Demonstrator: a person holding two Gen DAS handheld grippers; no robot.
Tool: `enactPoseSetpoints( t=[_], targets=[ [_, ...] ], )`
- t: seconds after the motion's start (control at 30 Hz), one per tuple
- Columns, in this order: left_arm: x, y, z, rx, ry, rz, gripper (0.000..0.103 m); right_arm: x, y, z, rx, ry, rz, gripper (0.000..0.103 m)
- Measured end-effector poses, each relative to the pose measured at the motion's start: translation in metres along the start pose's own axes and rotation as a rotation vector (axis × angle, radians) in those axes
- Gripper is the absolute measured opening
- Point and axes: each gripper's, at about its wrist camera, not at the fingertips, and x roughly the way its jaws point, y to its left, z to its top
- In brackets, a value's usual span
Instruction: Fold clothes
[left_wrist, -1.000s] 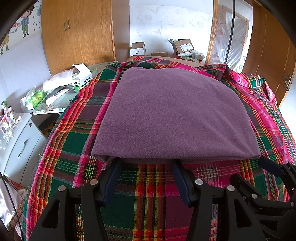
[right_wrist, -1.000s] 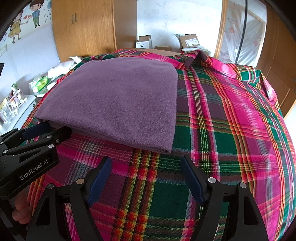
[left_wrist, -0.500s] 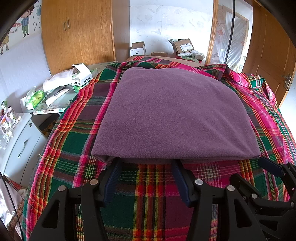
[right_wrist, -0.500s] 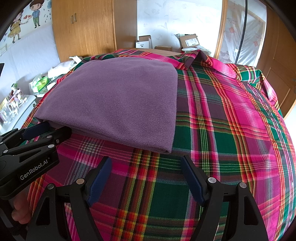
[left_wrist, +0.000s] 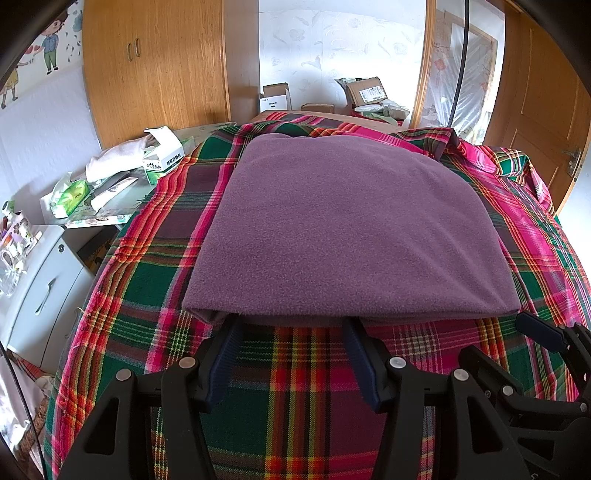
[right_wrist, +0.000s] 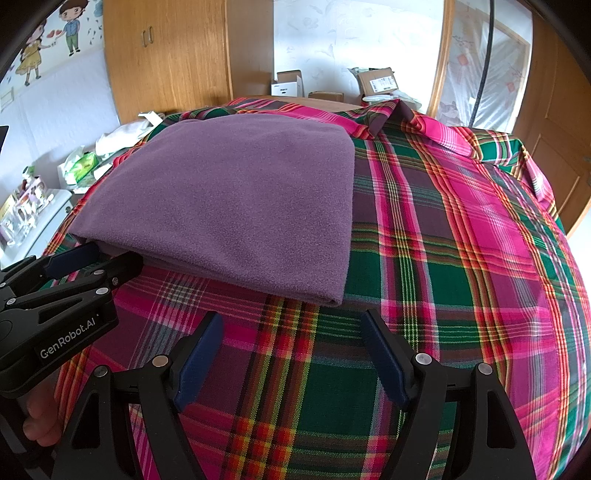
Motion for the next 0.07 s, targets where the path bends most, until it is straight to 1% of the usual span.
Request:
enactPoseSetpoints(
  t=[0.07],
  targets=[
    [-0.0001,-0.0001,-0.0001,0.0,0.0,0.0,0.056,0.0,0.0,0.0,0.0,0.0,0.0,0.078]
  ],
)
